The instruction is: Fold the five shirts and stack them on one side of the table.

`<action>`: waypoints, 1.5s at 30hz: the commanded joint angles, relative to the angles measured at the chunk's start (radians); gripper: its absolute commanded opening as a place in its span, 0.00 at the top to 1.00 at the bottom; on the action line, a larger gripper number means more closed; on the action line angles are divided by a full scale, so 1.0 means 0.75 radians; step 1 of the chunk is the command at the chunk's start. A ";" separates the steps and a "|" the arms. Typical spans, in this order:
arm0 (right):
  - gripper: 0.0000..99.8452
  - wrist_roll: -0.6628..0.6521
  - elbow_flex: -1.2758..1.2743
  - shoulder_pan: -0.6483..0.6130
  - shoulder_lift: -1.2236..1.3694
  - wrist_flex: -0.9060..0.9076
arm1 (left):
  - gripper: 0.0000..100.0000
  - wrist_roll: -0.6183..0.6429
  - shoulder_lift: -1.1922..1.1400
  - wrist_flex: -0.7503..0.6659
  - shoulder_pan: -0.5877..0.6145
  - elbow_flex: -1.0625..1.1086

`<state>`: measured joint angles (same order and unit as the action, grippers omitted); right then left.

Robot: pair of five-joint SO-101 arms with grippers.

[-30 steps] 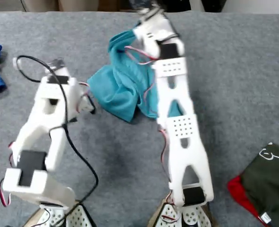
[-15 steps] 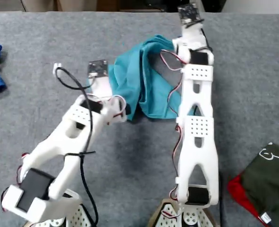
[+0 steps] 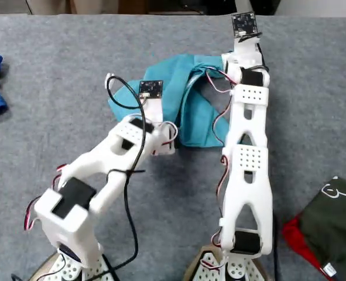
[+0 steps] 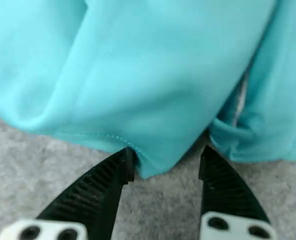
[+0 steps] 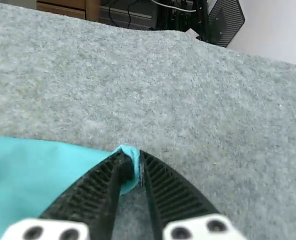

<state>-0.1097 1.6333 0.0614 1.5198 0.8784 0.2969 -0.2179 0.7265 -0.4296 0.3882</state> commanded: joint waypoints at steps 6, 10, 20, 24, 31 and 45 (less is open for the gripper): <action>1.00 0.010 0.015 0.009 -0.011 -0.031 | 0.89 -0.010 -0.095 0.162 0.029 -0.219; 1.00 0.010 0.015 0.009 -0.011 -0.029 | 0.94 -0.010 -0.095 0.162 0.029 -0.213; 1.00 0.010 0.015 0.005 -0.011 -0.029 | 0.95 -0.010 -0.095 0.162 0.031 -0.219; 1.00 0.016 0.028 0.001 -0.021 -0.018 | 0.98 -0.010 -0.095 0.153 0.076 -0.229; 1.00 0.168 0.048 -0.042 -0.263 0.200 | 0.98 -0.121 -0.034 0.448 0.307 -0.593; 1.00 0.464 0.046 -0.085 -1.048 0.440 | 0.98 -0.291 0.206 0.992 0.464 -1.297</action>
<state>0.2140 1.6333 0.0199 0.9429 1.1669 0.0882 -0.1412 1.4078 -0.1013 -0.4741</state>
